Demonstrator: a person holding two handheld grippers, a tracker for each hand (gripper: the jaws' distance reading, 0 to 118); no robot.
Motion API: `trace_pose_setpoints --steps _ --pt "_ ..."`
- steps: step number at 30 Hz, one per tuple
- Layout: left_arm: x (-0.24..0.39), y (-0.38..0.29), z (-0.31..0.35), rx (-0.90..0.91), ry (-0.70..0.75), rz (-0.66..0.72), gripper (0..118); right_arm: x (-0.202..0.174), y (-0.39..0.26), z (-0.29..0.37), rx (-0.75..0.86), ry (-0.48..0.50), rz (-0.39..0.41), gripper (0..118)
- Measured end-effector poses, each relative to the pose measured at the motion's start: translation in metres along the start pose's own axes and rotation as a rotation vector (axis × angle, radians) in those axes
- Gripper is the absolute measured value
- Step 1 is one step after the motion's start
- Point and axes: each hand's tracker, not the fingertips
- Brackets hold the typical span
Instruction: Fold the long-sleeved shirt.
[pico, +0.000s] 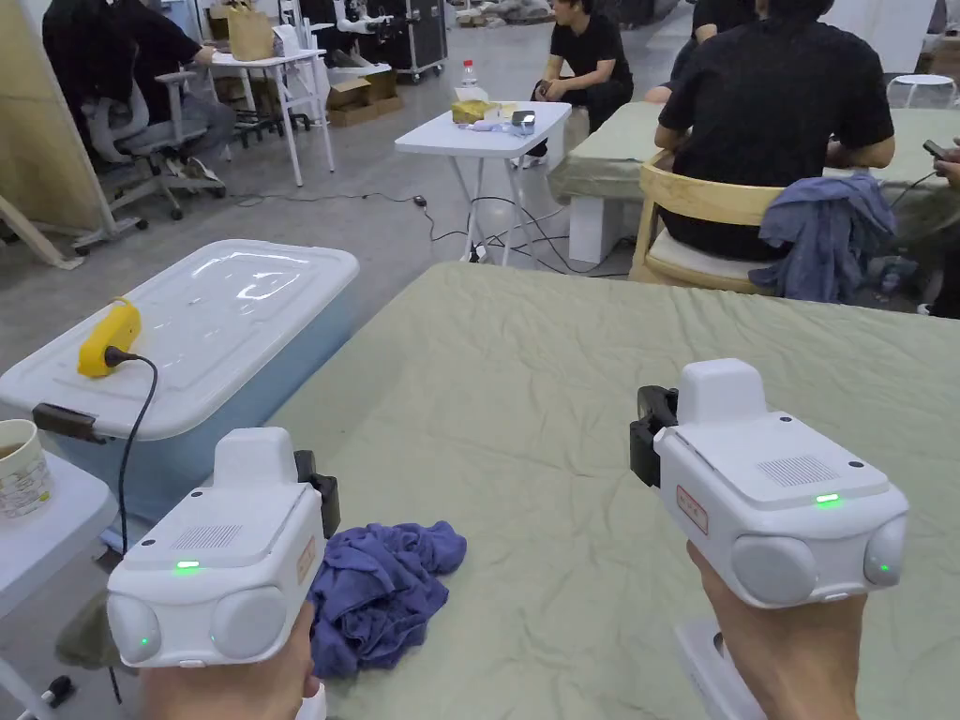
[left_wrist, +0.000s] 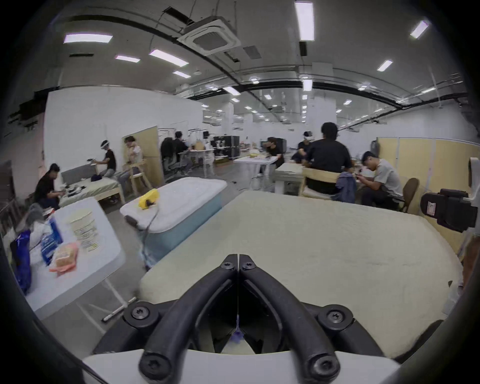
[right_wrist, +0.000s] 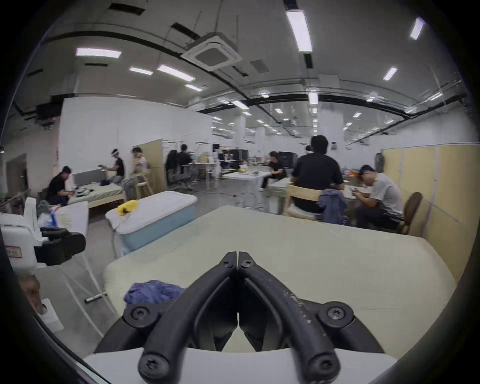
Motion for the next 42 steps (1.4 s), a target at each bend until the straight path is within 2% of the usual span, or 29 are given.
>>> trace_pose_setpoints --steps 4,8,15,20,25,27,30,32,36,42 --pt "-0.022 -0.013 -0.001 -0.038 0.068 -0.024 0 -0.025 -0.002 -0.015 -0.011 0.047 0.034 1" --pt "-0.028 -0.019 -0.009 -0.065 0.053 -0.017 0 -0.036 -0.011 -0.028 -0.037 0.067 0.053 1" --pt "-0.020 -0.014 -0.073 -0.326 -0.121 -0.220 0 -0.032 -0.035 -0.052 -0.118 0.072 0.061 1" --pt "-0.019 -0.025 -0.141 -0.586 -0.295 -0.240 0 -0.026 -0.060 -0.077 -0.198 0.063 0.063 1" --pt "-0.015 -0.052 -0.182 -0.697 -0.298 -0.280 0 -0.020 -0.074 -0.098 -0.254 0.060 0.070 1" --pt "-0.013 -0.058 -0.192 -0.687 -0.299 -0.263 7 -0.018 -0.078 -0.106 -0.268 0.057 0.068 1" --pt "-0.009 -0.065 -0.213 -0.701 -0.270 -0.254 36 -0.016 -0.085 -0.115 -0.292 0.063 0.048 1" --pt "-0.006 -0.070 -0.227 -0.703 -0.260 -0.256 48 -0.017 -0.090 -0.120 -0.310 0.059 0.043 1" --pt "-0.010 -0.076 -0.250 -0.672 -0.271 -0.201 51 -0.017 -0.101 -0.127 -0.340 0.060 0.047 1" --pt "-0.013 -0.103 -0.283 -0.742 -0.297 -0.138 55 -0.014 -0.111 -0.134 -0.370 0.058 0.041 1"
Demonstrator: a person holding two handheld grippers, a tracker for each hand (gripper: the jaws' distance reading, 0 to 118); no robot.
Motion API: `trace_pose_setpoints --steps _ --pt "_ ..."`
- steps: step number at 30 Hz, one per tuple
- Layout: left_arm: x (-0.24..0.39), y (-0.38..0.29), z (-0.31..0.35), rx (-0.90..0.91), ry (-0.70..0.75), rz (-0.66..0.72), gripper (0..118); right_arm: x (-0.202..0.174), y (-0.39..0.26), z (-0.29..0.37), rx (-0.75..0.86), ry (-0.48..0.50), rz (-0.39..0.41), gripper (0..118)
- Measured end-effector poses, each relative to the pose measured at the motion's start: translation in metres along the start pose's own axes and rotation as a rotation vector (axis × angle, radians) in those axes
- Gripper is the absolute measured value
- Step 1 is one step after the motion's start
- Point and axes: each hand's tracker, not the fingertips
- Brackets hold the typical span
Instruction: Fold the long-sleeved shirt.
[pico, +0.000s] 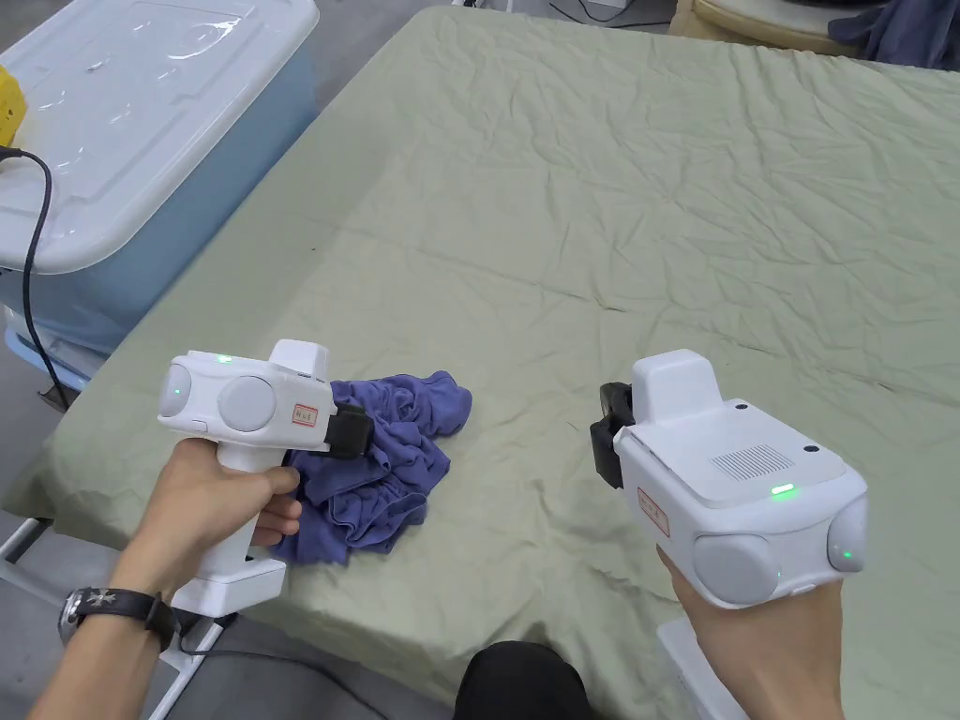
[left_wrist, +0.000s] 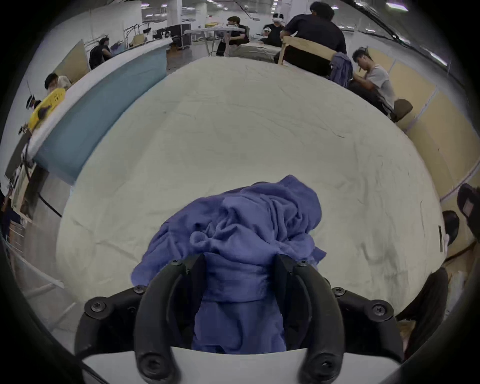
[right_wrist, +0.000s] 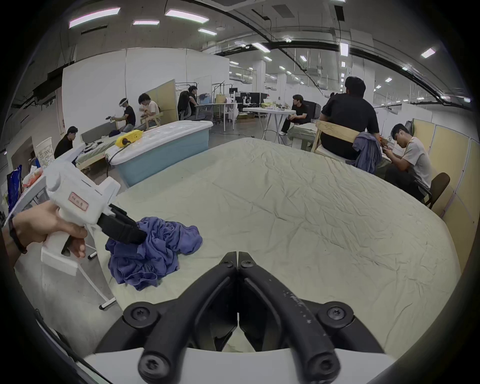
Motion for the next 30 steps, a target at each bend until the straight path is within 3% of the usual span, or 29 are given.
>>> trace_pose_setpoints --steps 3,6,7,11,19,30 --pt "0.000 -0.007 -0.012 -0.010 0.004 0.038 53 0.002 -0.002 -0.002 -0.011 -0.004 0.000 1" --pt "0.002 -0.012 -0.011 0.020 0.002 0.058 40 0.004 -0.003 -0.002 -0.013 -0.008 -0.004 1" --pt "0.006 -0.013 -0.011 0.022 0.014 0.051 31 0.005 -0.003 -0.001 -0.013 -0.009 -0.007 1" --pt "0.021 -0.020 -0.001 0.078 0.074 -0.029 22 0.009 -0.004 0.005 -0.009 -0.014 -0.013 1" --pt "0.035 -0.040 0.053 0.236 0.084 0.111 14 0.018 -0.003 0.035 0.033 -0.027 -0.029 1" --pt "0.101 -0.017 0.215 0.607 0.083 -0.023 13 0.040 -0.002 0.120 0.170 -0.091 -0.066 1"
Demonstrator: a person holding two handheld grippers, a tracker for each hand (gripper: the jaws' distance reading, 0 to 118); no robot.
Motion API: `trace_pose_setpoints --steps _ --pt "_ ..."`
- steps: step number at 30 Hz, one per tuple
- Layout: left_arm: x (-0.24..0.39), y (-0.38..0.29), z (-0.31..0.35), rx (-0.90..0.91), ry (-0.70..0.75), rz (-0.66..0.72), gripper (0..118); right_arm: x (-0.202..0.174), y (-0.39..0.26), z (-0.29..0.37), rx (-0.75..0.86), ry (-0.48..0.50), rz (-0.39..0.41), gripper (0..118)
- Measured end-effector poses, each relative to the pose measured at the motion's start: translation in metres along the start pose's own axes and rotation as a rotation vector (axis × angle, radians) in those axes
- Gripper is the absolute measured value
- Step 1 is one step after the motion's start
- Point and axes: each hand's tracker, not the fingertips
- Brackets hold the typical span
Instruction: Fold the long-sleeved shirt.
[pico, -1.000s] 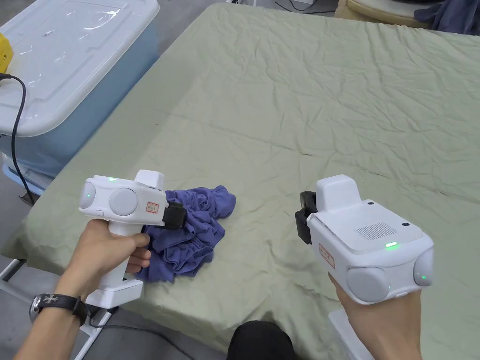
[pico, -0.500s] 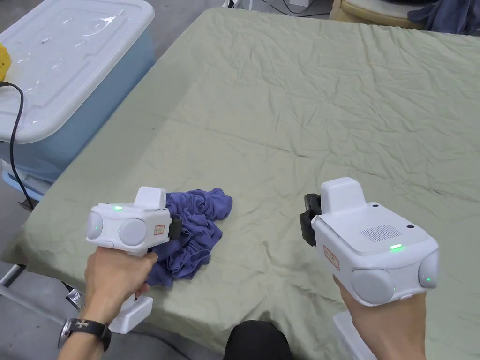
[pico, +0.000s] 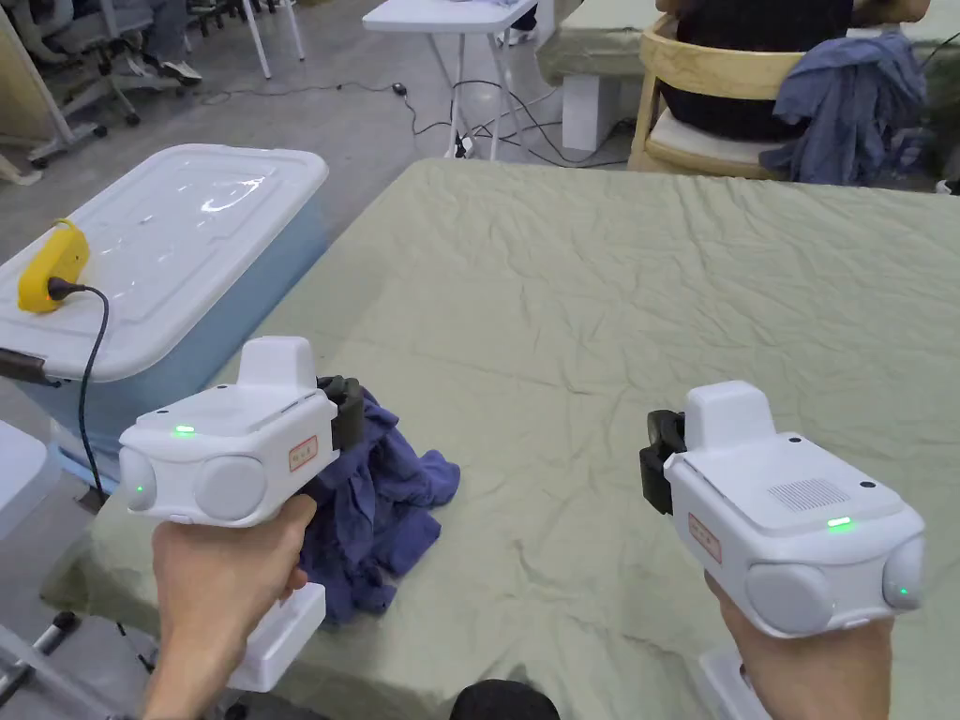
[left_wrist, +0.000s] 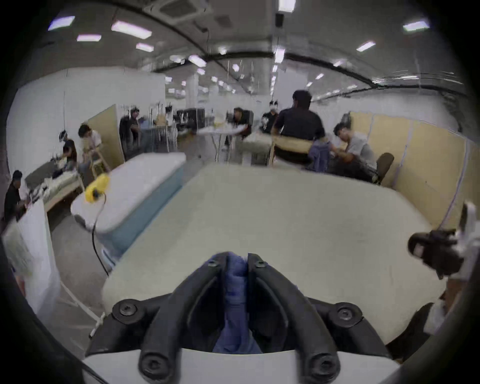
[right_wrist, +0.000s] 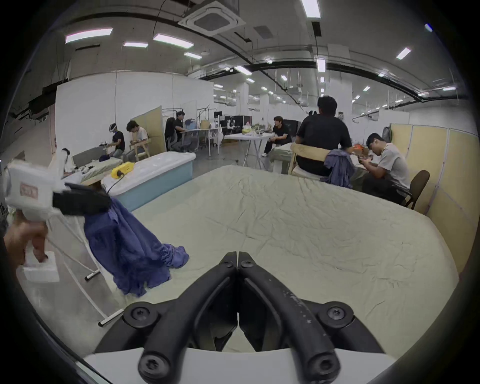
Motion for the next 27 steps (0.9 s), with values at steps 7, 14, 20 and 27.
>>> trace_pose_setpoints --steps 7,14,20,27 --pt "0.042 0.092 0.056 0.208 -0.068 -0.057 12 0.028 0.004 0.052 0.080 -0.071 -0.030 1" --pt "0.098 0.153 0.089 0.374 -0.163 -0.093 9 0.064 0.001 0.099 0.127 -0.175 -0.065 1" --pt "0.158 0.184 0.096 0.409 -0.293 -0.133 8 0.096 -0.007 0.136 0.164 -0.268 -0.124 1" --pt "0.239 0.205 0.081 0.399 -0.439 -0.178 8 0.131 -0.029 0.169 0.164 -0.366 -0.183 1"
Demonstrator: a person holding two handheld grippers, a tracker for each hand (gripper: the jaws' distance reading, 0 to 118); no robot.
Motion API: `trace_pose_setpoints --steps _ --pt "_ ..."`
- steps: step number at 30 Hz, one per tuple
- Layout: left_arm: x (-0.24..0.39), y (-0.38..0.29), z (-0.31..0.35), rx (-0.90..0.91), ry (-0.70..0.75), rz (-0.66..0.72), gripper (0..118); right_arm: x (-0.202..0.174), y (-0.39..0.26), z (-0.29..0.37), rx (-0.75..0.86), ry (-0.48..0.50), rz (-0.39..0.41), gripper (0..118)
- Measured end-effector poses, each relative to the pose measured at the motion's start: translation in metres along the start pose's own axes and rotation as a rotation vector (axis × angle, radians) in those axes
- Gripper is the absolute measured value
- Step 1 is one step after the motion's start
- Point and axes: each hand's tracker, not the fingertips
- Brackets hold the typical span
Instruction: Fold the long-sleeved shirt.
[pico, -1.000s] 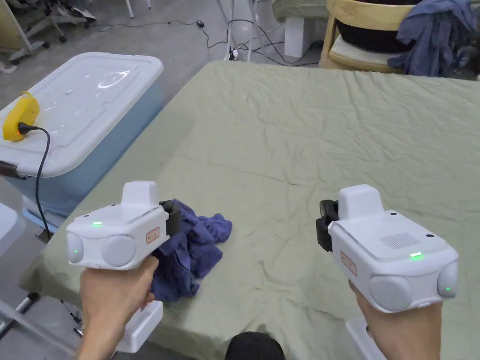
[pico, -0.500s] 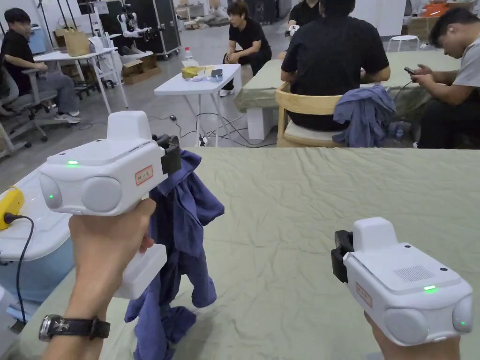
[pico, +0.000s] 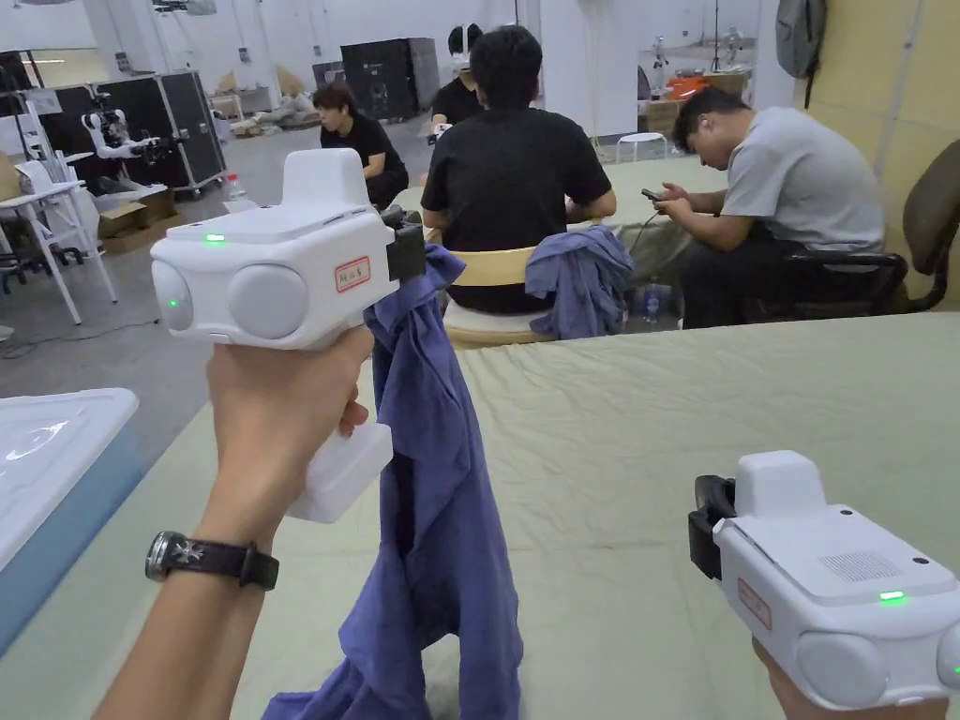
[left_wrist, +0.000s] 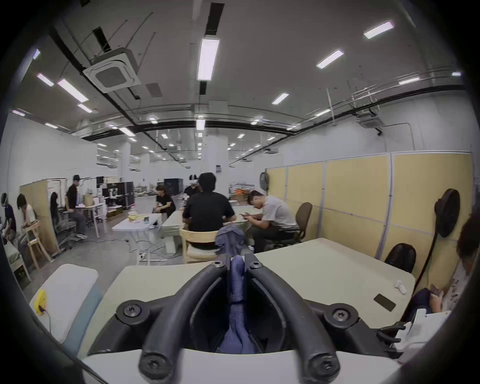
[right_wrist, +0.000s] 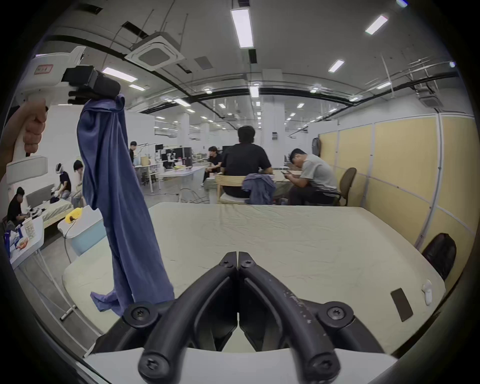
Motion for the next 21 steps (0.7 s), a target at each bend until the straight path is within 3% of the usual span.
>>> trace_pose_setpoints --steps 13,21 --pt "0.119 0.020 -0.092 0.012 -0.256 0.005 8 0.089 -0.022 0.010 -0.024 -0.173 -0.115 1" --pt "0.165 -0.036 -0.168 -0.119 -0.365 0.018 8 0.123 -0.046 -0.010 -0.080 -0.239 -0.151 1"
